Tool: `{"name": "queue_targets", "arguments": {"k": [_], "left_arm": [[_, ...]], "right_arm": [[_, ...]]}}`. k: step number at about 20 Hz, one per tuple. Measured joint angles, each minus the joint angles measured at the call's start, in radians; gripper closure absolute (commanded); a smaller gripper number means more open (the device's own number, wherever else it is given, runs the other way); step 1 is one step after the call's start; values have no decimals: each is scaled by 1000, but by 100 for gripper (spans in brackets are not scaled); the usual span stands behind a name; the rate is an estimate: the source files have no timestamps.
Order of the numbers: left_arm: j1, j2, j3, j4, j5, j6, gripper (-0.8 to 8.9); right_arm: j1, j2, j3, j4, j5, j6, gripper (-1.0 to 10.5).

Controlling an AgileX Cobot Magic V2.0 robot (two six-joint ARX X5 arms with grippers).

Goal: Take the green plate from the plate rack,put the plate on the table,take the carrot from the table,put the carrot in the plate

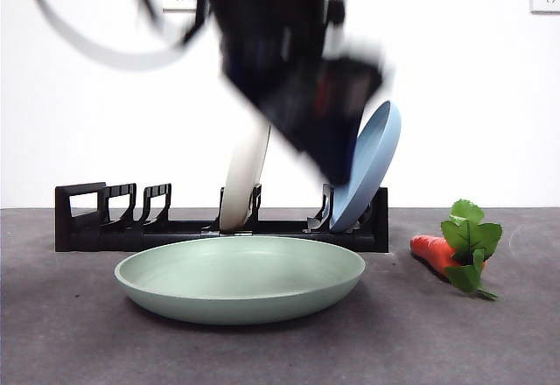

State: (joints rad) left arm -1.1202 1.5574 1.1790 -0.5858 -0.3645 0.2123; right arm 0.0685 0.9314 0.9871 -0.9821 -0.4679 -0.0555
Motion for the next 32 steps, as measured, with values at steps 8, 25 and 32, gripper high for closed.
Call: {"name": "queue_targets", "arguments": {"k": [8,25,32], "left_arm": [[0,-304,338,-170,9,-152,495],[0,-550,439,-511,9,-232,499],[0,-550,439,-678,9,-232,499]], "right_arm": [[89,297,0,223,122,50,289],[252,743,0,537,372,135,491],[252,769,0,542,372,158,734]]}}
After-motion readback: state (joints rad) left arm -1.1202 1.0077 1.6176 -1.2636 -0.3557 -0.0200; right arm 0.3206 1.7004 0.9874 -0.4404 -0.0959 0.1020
